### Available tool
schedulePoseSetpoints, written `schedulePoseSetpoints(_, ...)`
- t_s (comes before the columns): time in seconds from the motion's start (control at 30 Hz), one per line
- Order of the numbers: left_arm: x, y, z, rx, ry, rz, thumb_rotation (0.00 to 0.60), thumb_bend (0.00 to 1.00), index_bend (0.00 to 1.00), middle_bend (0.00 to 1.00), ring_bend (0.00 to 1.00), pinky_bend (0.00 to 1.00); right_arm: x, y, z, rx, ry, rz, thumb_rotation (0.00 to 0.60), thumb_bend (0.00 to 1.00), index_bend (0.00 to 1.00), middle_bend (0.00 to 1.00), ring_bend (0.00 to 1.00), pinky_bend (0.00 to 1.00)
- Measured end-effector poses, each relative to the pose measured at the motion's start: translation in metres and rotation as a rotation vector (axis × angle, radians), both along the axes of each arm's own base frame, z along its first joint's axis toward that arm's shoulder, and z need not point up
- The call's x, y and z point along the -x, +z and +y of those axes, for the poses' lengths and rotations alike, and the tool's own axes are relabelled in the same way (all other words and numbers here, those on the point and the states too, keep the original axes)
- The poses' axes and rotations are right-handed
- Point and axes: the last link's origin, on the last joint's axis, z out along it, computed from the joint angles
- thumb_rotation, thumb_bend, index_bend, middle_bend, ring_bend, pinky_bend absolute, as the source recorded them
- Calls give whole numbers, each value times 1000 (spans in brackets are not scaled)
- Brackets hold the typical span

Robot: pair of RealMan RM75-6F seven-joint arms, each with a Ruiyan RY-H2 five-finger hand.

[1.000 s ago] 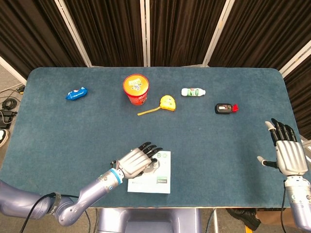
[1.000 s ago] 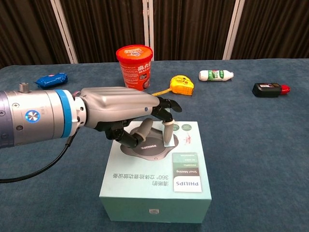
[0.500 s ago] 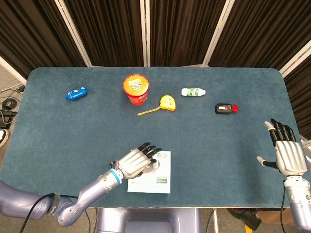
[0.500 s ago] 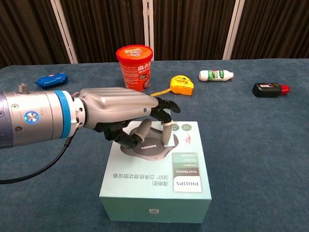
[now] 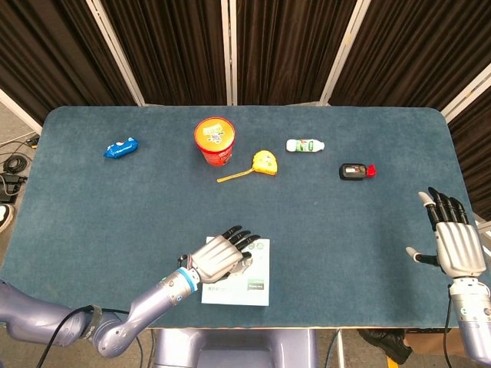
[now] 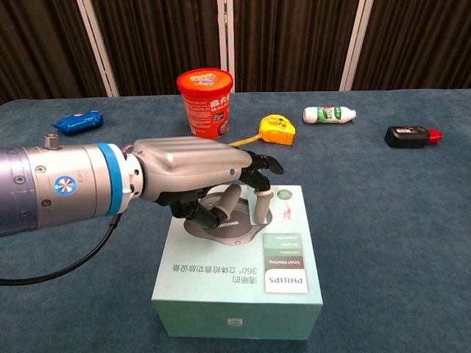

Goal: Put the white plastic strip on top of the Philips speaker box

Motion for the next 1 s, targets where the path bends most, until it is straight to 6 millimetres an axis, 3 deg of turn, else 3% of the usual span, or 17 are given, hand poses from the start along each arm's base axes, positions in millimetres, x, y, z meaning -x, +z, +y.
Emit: schedulePoseSetpoints(1.0,-3,-3,-1,-6,1,-15,600,1000,367,0,0,0,1,3,0,7,-5,-5,600,0,0,0,0,0)
